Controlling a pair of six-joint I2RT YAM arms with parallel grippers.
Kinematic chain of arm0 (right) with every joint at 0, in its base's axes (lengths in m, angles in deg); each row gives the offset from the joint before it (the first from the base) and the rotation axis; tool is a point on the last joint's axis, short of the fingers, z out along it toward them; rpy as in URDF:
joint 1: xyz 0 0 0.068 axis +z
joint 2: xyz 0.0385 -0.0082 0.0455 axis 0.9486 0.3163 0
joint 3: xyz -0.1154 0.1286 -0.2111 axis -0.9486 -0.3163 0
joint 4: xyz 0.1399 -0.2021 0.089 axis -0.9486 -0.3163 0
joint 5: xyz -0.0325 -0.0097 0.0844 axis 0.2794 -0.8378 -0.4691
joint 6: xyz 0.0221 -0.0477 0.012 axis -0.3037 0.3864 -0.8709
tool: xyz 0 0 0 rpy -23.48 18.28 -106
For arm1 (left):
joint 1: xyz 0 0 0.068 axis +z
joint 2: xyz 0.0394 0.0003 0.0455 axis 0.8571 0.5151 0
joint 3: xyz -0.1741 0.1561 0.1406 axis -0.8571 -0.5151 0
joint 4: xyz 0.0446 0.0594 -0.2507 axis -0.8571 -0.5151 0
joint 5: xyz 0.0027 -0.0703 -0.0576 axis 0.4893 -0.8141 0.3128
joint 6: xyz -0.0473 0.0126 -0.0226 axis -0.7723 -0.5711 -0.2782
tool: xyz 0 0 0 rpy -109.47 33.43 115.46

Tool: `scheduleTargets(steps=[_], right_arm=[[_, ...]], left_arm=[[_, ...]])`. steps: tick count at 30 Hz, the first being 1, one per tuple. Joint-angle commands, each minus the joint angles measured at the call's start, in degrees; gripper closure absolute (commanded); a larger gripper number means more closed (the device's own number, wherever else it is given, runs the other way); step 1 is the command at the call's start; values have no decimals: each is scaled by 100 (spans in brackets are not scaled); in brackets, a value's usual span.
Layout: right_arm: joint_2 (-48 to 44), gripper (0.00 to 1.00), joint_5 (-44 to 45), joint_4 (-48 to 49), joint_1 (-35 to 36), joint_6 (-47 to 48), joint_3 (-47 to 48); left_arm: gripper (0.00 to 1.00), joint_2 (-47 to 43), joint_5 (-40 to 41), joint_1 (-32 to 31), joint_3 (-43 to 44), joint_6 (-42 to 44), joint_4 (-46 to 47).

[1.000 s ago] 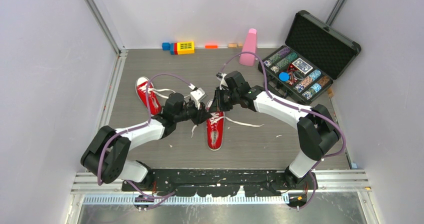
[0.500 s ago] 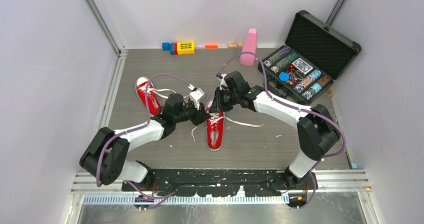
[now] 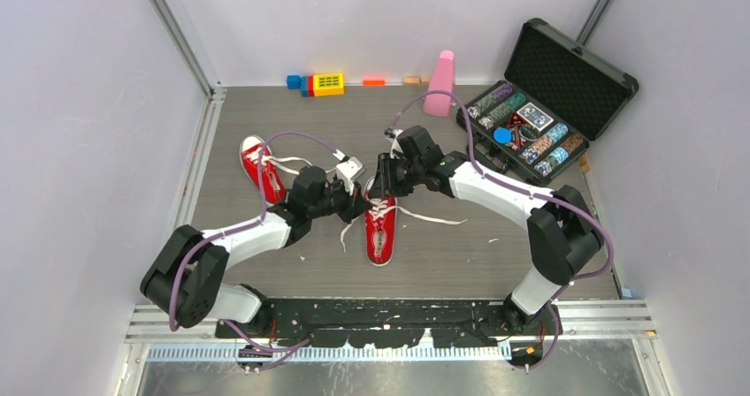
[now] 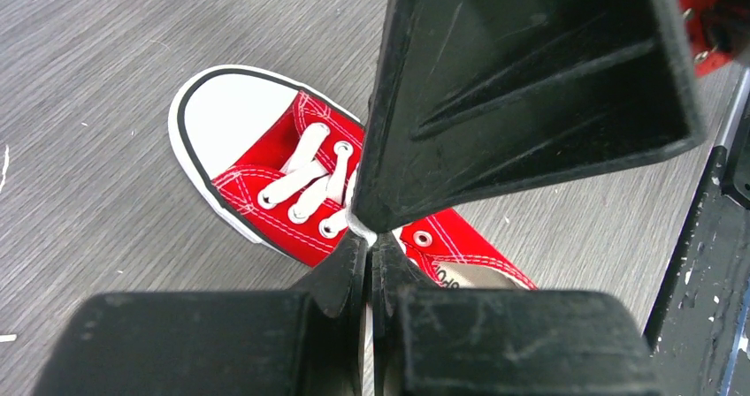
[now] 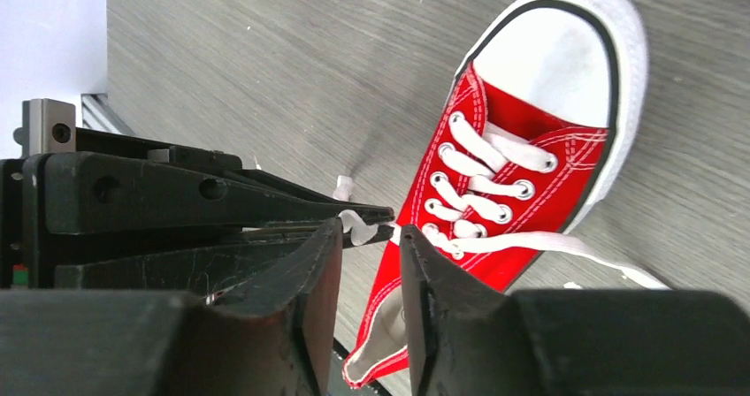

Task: Tie the shoes
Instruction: Wrap the shoelace around the shoelace.

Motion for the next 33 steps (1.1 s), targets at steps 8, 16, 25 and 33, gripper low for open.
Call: scheduleTargets(steps=[8,16,25,33], right_arm=[[-1262,45,1671,-335,-145,-189,-480],[-1913,27,2671,467,-516,-2492,-1846],[-1587,30,2881,2329,-501,-5166,-2914],[-976,38,2862,2758,-261,-5804,-2920]], left_arm=[[100,63,335,-88,-84,-448,512],[100,210,346,-96,-41,-921,721],[100,73,431,-100,125,-462,251],[100,3,371,-96,23,-383,420]])
